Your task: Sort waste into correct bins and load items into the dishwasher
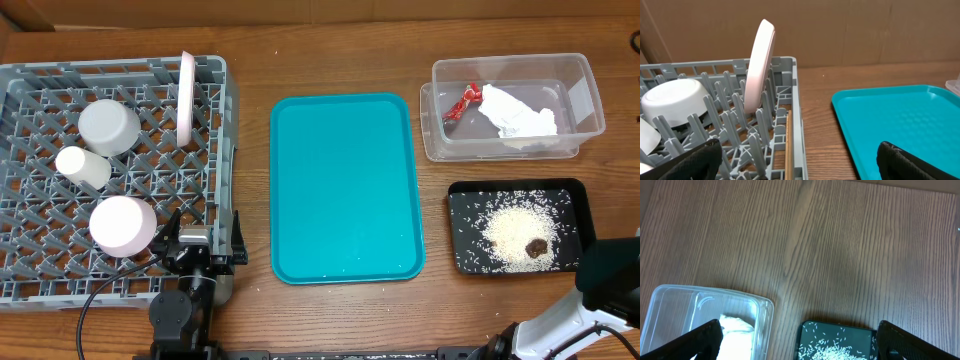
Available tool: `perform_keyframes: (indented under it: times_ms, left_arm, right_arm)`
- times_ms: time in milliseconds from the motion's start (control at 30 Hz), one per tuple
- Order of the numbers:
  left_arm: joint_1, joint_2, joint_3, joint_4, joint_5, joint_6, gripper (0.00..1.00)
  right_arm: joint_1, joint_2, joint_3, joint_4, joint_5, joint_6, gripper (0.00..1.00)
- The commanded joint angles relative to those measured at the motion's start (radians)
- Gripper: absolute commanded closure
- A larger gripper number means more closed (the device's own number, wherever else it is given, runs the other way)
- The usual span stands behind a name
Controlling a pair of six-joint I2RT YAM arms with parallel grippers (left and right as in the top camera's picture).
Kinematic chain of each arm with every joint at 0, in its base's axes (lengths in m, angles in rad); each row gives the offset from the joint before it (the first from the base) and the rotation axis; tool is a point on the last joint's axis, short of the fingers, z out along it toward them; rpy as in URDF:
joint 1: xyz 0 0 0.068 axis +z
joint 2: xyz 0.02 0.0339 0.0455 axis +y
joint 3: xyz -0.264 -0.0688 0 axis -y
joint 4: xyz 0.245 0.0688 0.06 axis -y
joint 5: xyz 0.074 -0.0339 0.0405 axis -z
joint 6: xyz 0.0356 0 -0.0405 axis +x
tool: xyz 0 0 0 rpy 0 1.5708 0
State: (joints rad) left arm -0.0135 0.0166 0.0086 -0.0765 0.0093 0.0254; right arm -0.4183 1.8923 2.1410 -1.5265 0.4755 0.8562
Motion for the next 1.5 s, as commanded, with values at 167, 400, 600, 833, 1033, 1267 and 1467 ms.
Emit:
perform_keyframes:
  times_ms: [167,400,600,833,1033,1267,1467]
  left_arm:
    - [-0.006,-0.013,-0.004,0.000,-0.020,0.020,0.00]
    - [-0.006,-0.013,-0.004,0.000,-0.020,0.020,0.00]
    - [-0.006,-0.013,-0.004,0.000,-0.020,0.020,0.00]
    - [-0.006,-0.013,-0.004,0.000,-0.020,0.020,0.00]
    - [-0.006,-0.013,-0.004,0.000,-0.020,0.020,0.00]
    - [-0.006,-0.013,-0.004,0.000,-0.020,0.020,0.00]
    - [-0.006,-0.013,-0.004,0.000,-0.020,0.020,0.00]
  right_arm:
    - [0.000,-0.028,0.018,0.003,0.010,0.001,0.00]
    - [0.000,-0.028,0.018,0.003,0.010,0.001,0.00]
    - [0.000,-0.028,0.018,0.003,0.010,0.001,0.00]
    - [0.000,-0.028,0.018,0.004,0.010,0.001,0.00]
    - [0.000,-0.028,0.018,0.005,0.010,0.001,0.00]
    - [0.019,-0.092,0.018,0.004,0.010,0.001,0.00]
    - [0.042,-0.179,0.018,0.008,0.020,0.001,0.00]
